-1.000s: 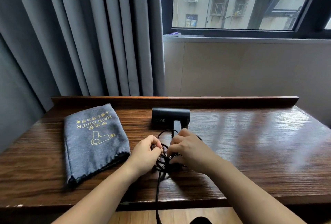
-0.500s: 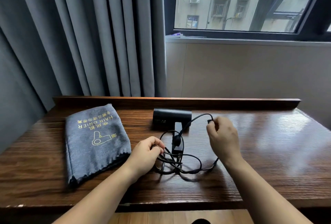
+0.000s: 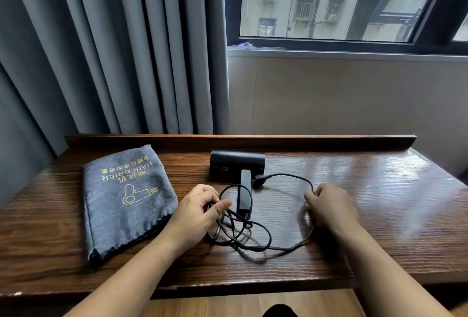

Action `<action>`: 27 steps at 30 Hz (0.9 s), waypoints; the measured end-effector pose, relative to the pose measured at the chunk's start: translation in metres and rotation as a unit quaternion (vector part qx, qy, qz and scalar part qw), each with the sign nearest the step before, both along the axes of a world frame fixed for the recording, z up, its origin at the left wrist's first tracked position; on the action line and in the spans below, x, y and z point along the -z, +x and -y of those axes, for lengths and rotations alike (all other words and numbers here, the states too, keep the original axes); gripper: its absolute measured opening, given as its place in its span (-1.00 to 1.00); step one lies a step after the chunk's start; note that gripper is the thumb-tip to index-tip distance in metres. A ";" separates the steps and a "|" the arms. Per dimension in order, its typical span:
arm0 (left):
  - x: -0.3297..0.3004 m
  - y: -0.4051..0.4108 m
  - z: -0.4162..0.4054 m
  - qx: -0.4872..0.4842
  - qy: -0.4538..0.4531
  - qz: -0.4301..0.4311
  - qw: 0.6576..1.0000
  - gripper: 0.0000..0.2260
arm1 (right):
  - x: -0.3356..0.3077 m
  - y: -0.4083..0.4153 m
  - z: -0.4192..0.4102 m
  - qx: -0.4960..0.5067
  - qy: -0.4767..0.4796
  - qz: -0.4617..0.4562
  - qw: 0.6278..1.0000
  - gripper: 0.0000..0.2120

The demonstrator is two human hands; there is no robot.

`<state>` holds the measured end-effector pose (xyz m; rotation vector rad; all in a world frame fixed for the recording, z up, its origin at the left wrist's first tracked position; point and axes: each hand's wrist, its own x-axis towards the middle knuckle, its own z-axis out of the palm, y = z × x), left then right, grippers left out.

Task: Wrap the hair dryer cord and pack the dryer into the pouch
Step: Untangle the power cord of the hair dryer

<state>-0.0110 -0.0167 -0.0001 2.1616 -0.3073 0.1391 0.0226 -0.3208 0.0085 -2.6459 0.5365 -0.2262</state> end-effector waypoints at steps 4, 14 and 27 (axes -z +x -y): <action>0.002 0.000 0.002 -0.017 0.009 0.025 0.999 -0.53 | -0.002 -0.017 -0.011 -0.149 -0.034 0.174 0.973 -0.85; 0.010 -0.021 0.020 0.087 0.225 0.407 0.881 -0.88 | 0.006 -0.051 -0.026 -0.409 0.006 -0.006 0.913 -0.49; 0.002 -0.020 0.031 0.080 0.065 0.153 0.983 -0.96 | 0.018 -0.063 -0.071 -0.182 0.078 0.095 0.976 -0.68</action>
